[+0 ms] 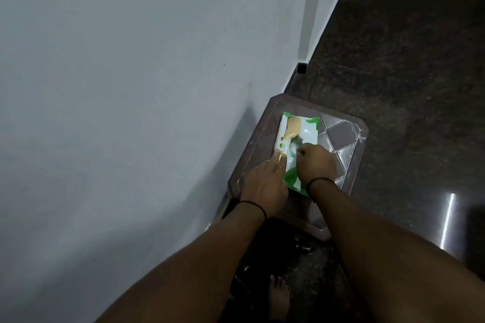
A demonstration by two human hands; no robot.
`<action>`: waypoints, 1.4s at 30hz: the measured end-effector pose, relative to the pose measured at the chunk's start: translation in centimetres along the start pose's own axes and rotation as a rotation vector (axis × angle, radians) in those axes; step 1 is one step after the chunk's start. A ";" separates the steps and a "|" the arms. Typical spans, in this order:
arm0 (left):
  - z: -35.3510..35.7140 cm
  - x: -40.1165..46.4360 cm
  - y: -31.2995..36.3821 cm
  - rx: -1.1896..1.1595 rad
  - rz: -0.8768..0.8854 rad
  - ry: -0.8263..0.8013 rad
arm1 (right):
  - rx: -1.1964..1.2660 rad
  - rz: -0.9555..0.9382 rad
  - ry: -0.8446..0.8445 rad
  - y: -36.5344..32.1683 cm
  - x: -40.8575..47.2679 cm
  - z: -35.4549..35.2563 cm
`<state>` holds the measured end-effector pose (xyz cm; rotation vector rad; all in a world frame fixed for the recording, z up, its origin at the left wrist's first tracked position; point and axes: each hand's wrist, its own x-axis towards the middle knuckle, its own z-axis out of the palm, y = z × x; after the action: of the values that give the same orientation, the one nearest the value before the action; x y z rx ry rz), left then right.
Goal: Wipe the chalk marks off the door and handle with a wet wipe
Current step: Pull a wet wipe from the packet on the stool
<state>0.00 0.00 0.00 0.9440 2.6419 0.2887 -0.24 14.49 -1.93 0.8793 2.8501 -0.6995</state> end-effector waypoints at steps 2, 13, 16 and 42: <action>0.9 0.8 -0.1 -0.008 -0.021 -0.036 | -0.051 -0.014 -0.040 0.3 1.2 0.4; 4.0 2.1 -0.9 -0.027 -0.084 -0.133 | -0.115 -0.107 -0.107 0.3 3.7 2.5; 3.9 2.0 -0.7 -0.026 -0.105 -0.132 | 0.122 -0.044 -0.044 0.7 3.4 2.6; -18.6 -18.1 -1.7 -1.235 -0.453 0.598 | 1.458 0.025 -0.529 -15.8 -17.3 -14.2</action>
<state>5.49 -14.46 20.93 -0.1851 2.2473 1.9675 6.25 0.33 20.59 0.5630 1.5138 -2.5452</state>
